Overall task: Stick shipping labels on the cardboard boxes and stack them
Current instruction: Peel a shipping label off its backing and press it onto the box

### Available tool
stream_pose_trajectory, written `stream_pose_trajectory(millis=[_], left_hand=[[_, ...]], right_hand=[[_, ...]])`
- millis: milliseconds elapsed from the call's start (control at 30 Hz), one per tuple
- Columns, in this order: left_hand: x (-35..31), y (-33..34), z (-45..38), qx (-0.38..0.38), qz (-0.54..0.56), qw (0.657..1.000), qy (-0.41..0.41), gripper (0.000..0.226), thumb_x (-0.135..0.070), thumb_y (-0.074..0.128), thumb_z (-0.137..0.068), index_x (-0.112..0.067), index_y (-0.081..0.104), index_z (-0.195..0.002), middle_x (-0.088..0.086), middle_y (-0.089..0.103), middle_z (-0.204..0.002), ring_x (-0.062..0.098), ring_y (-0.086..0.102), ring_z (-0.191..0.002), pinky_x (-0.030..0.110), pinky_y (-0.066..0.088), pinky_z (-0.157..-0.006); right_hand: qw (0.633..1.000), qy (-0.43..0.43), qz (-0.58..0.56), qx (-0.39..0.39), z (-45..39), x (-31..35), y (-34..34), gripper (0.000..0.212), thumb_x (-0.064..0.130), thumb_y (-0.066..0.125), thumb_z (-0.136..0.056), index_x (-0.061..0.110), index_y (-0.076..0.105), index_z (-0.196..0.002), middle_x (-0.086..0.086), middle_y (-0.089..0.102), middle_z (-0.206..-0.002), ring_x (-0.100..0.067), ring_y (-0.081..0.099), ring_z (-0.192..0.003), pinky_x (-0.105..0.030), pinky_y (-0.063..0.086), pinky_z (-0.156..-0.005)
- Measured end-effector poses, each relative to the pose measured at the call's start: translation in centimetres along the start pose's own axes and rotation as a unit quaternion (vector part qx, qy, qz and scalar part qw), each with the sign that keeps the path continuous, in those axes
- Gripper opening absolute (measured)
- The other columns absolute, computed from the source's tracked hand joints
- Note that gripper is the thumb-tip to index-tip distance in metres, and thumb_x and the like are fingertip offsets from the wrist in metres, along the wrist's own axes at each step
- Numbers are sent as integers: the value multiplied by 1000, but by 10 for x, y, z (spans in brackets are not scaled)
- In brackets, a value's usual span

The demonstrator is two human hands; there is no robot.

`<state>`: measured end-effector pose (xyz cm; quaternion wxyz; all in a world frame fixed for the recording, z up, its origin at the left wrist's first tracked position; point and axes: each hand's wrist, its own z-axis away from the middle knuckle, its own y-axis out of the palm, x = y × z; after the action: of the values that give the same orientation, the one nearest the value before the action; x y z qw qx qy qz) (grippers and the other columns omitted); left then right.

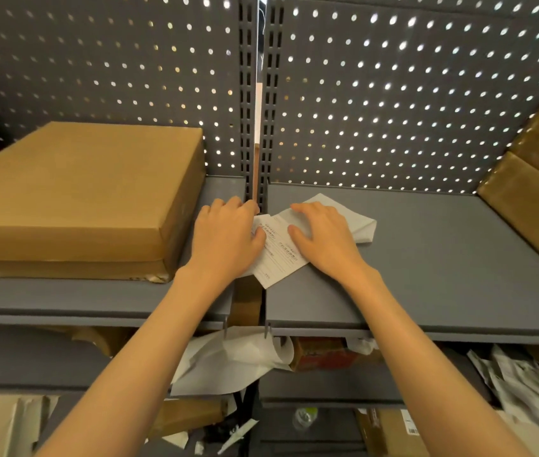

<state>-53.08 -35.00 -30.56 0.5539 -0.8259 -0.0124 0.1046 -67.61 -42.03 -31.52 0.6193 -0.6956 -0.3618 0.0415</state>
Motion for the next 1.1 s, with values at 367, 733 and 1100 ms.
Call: stream_pose_trajectory(millis=[367, 733, 1100], left_hand=[[-5, 9, -10, 21, 24, 999, 5, 34, -35, 44, -93, -20, 55, -122, 2, 61, -111, 21, 54, -99, 31, 39, -80], [-12, -13, -19, -52, 135, 989, 7, 31, -33, 50, -91, -22, 56, -120, -4, 62, -112, 18, 55, -101, 33, 41, -81], [-14, -26, -15, -109, 175, 978, 18, 24, -29, 53, -92, -24, 58, -114, -6, 62, -106, 14, 56, -98, 29, 39, -82]], right_hand=[[991, 17, -123, -50, -2, -11, 6, 30, 11, 49, -94, 15, 59, -122, -1, 63, -118, -18, 53, -110, -33, 40, -96], [959, -37, -255, -115, 0, 2, -15, 24, 14, 46, -97, 21, 62, -115, 17, 62, -103, 6, 56, -94, -6, 42, -78], [952, -51, -277, -122, 7, 16, -29, 23, 17, 65, -86, 20, 64, -109, 15, 64, -100, 2, 58, -94, -13, 44, -84]])
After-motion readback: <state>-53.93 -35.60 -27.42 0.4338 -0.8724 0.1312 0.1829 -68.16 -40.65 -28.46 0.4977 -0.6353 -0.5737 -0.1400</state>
